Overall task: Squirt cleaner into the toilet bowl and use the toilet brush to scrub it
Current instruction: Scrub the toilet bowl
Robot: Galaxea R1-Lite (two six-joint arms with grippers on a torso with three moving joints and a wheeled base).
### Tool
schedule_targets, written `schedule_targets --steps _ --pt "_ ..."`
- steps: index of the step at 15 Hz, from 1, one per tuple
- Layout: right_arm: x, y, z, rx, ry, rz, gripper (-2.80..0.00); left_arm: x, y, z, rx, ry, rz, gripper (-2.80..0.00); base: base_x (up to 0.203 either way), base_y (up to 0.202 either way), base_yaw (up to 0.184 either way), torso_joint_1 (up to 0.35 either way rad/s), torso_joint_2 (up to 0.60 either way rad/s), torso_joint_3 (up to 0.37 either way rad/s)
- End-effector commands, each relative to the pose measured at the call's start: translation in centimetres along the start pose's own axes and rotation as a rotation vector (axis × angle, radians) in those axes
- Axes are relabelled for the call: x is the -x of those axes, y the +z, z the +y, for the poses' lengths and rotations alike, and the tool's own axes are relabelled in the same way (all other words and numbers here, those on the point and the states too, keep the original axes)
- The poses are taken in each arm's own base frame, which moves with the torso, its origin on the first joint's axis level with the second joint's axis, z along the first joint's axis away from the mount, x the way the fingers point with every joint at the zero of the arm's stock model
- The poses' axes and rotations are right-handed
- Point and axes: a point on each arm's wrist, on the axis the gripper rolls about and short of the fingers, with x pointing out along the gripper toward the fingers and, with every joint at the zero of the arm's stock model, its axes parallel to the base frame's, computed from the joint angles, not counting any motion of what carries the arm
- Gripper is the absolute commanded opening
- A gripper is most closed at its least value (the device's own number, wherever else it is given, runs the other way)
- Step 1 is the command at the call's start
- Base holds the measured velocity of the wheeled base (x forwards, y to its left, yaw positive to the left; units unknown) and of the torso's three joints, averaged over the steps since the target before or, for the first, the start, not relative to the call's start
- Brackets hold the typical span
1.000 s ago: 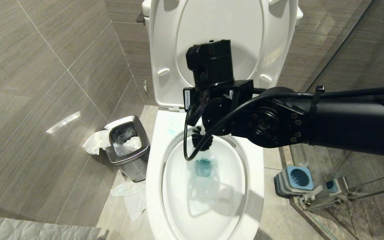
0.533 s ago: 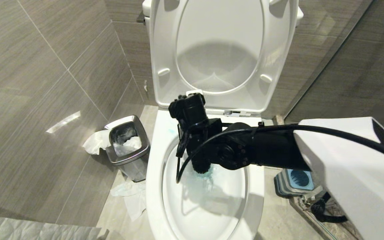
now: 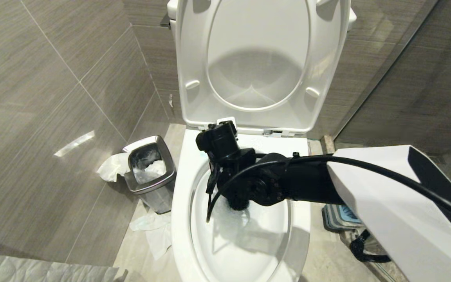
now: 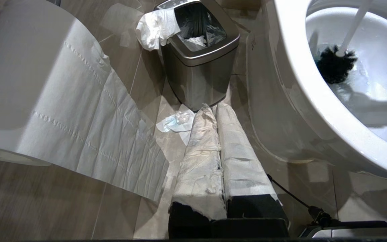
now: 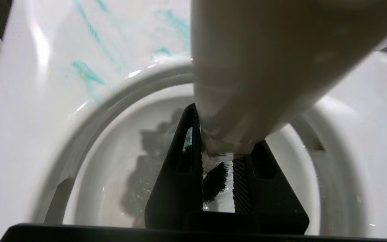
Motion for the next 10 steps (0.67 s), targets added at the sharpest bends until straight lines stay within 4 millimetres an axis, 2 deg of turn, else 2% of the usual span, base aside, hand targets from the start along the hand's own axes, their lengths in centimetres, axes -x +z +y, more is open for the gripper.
schedule_targets --steps 1,3,5,10 --pt "3.1 3.5 -2.4 -0.047 0.008 -0.043 -2.80 0.0 0.0 0.0 0.000 0.000 0.002 -2.80 0.000 0.000 0.000 0.000 0.00 0.000" --pt "5.9 5.0 -4.5 -0.062 0.020 -0.054 -2.80 0.0 0.0 0.0 0.000 0.000 0.002 -2.80 0.000 0.000 0.000 0.000 0.00 0.000" --pt "8.2 5.7 -6.5 -0.066 0.033 -0.052 -2.80 0.0 0.0 0.0 0.000 0.000 0.002 -2.80 0.000 0.000 0.000 0.000 0.00 0.000" --pt "11.4 3.1 -10.1 0.008 0.175 0.052 -2.80 0.0 0.0 0.0 0.000 0.000 0.002 -2.80 0.000 0.000 0.000 0.000 0.00 0.000"
